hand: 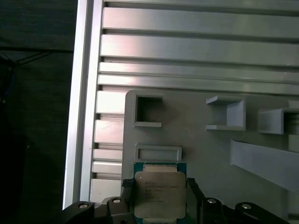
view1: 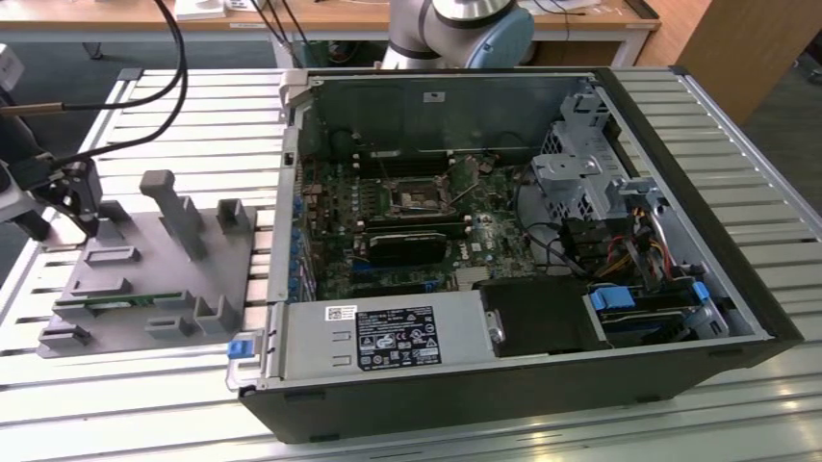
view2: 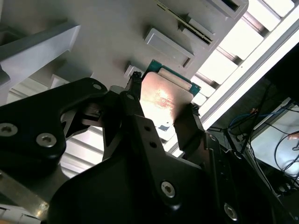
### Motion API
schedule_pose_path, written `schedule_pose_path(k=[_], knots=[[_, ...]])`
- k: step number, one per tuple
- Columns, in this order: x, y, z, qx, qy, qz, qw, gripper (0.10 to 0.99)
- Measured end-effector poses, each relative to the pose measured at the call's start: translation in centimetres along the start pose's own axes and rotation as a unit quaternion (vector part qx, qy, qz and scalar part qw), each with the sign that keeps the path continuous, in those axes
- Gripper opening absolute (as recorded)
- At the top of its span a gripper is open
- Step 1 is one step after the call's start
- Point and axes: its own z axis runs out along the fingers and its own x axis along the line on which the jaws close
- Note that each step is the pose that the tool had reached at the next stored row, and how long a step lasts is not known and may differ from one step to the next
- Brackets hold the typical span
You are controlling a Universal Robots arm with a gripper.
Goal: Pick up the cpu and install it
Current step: 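Pick up the cpu and move it towards the insertion slot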
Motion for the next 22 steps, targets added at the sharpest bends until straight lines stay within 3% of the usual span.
schedule_pose_path(k=[22], knots=[[0.01,0.11,-0.94,0.0000,0.0000,0.000,1.0000,0.533]])
